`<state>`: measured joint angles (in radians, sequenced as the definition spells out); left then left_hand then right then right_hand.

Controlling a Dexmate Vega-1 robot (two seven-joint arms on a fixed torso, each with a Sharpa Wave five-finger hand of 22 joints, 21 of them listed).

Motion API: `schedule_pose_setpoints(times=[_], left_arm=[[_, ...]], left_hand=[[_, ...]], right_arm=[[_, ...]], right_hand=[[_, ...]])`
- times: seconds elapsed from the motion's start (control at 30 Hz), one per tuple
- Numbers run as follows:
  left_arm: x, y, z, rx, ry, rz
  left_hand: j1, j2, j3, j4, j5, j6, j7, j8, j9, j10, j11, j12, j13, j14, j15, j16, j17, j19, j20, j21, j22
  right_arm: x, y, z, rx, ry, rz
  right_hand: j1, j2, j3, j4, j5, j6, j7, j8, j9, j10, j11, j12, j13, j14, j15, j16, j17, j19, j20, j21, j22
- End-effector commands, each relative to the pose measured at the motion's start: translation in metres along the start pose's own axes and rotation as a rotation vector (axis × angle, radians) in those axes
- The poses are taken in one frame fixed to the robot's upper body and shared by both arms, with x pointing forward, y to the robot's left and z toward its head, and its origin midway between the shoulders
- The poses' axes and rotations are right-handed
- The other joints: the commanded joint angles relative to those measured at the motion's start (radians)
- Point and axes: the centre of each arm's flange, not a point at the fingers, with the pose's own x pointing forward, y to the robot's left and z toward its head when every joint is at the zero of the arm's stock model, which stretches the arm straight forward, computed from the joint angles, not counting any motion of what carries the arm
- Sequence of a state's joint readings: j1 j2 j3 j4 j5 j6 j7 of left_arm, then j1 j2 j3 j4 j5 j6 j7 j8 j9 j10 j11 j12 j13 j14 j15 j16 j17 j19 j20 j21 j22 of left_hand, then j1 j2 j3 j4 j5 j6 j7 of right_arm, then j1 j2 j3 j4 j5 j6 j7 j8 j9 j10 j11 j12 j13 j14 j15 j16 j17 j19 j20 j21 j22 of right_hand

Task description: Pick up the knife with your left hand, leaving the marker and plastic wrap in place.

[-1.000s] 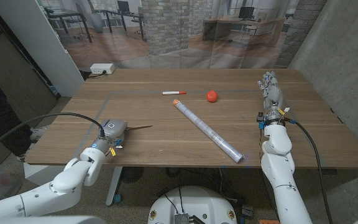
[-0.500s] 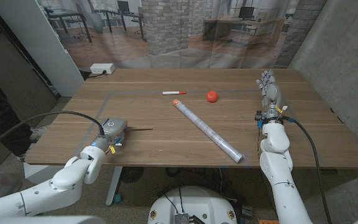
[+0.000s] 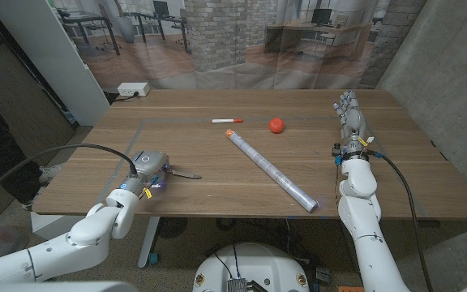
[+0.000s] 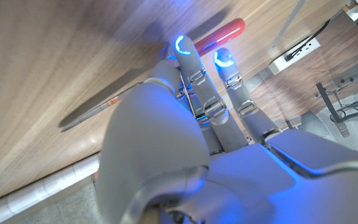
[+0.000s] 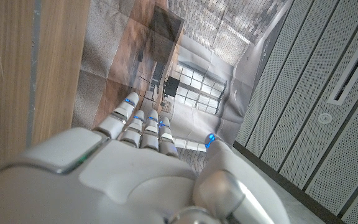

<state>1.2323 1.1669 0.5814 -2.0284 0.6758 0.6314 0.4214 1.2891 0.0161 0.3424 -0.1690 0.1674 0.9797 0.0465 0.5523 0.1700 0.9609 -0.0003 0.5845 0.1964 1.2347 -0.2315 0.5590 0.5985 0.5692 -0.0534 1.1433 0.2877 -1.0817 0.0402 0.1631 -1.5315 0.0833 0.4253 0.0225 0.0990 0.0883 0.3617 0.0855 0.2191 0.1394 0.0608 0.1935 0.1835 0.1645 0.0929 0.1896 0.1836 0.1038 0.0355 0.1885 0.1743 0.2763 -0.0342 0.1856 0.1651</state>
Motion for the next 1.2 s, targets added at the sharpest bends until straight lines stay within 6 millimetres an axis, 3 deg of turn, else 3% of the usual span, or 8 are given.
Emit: schedule_pose_setpoints(times=[0.03, 1.2], left_arm=[[0.001, 0.013, 0.001, -0.017, 0.017, 0.067], [0.004, 0.035, 0.0, -0.079, 0.03, 0.228]], left_hand=[[-0.001, 0.014, 0.004, 0.007, 0.006, 0.139, -0.033, -0.006, 0.014, 0.204, -0.133, 0.003, 0.062, 0.0, 0.006, 0.004, 0.006, -0.01, -0.002, 0.013, 0.001], [-0.001, 0.014, 0.003, 0.009, 0.008, 0.152, -0.032, -0.032, 0.016, 0.208, -0.132, -0.005, 0.082, -0.003, 0.007, 0.003, 0.034, -0.029, -0.004, 0.048, -0.009]], right_arm=[[0.002, -0.002, 0.0, 0.002, -0.006, 0.001], [0.001, -0.002, 0.007, -0.016, -0.022, 0.006]], right_hand=[[0.001, -0.012, 0.001, -0.005, 0.007, 0.004, 0.002, 0.0, 0.002, 0.006, -0.002, 0.004, 0.003, 0.008, 0.0, -0.001, 0.003, 0.009, 0.002, 0.008, 0.004], [0.0, -0.015, -0.003, -0.006, 0.009, 0.005, 0.003, 0.0, 0.003, 0.009, -0.003, 0.004, 0.003, 0.011, -0.001, -0.002, 0.003, 0.012, 0.0, 0.007, 0.004]])
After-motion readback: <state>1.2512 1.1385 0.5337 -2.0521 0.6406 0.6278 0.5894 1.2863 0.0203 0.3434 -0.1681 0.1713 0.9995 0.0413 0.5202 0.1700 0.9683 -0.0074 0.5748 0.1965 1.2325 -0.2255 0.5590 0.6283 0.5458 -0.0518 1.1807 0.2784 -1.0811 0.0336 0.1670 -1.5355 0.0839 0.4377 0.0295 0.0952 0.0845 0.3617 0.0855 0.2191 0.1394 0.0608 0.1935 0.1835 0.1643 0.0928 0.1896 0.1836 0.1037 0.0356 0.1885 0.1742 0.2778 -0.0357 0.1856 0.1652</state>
